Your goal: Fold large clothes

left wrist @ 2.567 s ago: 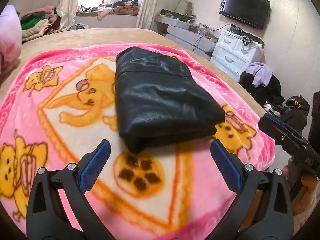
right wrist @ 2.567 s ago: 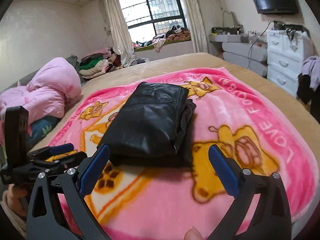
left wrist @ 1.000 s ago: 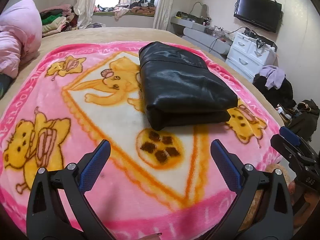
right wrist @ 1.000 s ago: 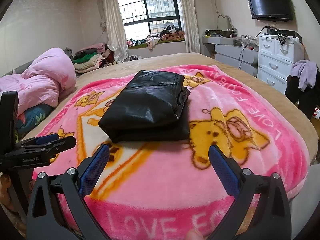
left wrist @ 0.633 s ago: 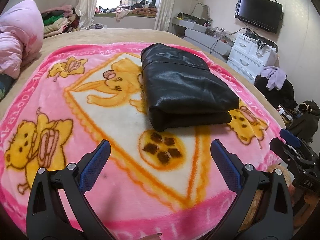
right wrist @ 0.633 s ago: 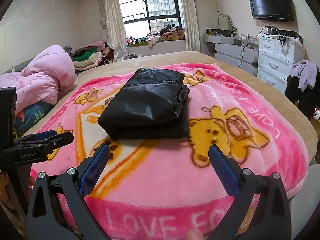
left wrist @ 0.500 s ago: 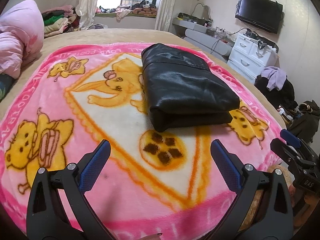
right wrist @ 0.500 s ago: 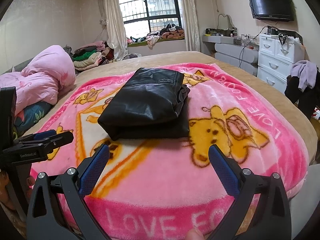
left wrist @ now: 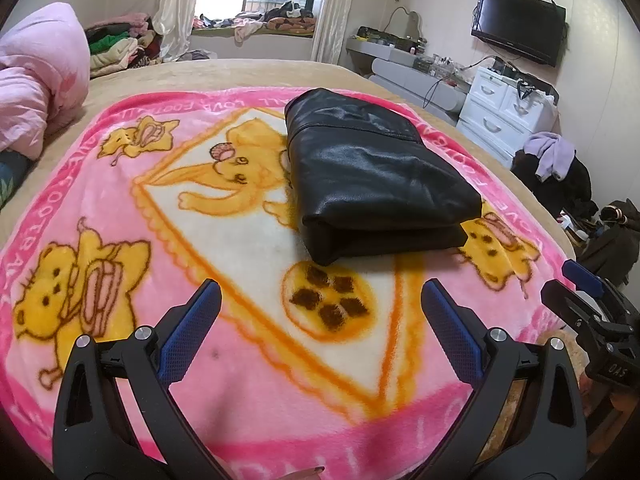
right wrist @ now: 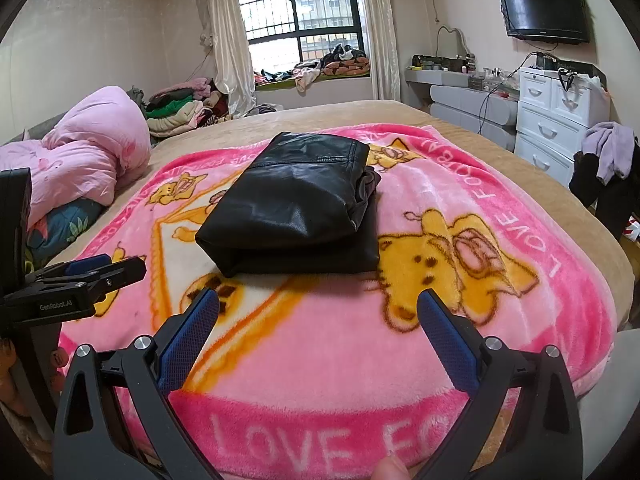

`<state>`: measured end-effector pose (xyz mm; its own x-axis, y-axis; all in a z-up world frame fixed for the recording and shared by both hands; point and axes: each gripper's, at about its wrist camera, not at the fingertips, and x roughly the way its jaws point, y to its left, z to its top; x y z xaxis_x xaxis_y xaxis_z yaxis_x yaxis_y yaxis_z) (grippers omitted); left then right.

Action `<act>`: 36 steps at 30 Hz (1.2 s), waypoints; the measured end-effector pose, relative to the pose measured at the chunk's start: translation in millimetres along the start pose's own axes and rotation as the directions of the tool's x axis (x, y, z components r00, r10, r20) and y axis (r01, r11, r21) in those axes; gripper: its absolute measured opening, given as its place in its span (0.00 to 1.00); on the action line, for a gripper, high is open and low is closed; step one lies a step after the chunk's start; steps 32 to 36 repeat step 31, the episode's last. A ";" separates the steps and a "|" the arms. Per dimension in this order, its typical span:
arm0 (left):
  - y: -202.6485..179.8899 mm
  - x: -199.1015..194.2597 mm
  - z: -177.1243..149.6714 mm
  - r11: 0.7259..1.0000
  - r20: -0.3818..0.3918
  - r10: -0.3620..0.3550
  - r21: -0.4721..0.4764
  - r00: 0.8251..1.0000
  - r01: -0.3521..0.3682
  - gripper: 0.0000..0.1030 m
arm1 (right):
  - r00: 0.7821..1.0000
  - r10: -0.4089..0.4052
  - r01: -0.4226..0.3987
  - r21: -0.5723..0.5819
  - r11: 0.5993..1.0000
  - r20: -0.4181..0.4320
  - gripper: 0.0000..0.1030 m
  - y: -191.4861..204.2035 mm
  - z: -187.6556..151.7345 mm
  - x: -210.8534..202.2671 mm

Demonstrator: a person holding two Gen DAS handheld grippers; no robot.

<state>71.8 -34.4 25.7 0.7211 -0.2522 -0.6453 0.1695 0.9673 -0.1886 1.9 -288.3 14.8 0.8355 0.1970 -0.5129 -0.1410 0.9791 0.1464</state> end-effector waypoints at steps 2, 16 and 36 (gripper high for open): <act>1.1 -0.2 0.7 1.000 -0.002 0.001 0.001 1.000 -0.001 0.91 | 1.000 0.000 0.000 -0.001 1.000 0.001 0.96 0.2 0.5 0.1; -0.3 9.7 -4.7 0.998 -0.045 0.053 0.018 0.998 -0.052 0.91 | 1.000 -0.022 0.022 0.006 1.000 -0.009 0.96 -1.5 -2.0 -1.8; 124.0 20.1 12.7 0.963 -0.133 0.177 -0.181 0.975 -0.199 0.91 | 0.903 -0.429 0.421 0.281 0.862 -0.036 0.96 -166.4 -9.1 -33.0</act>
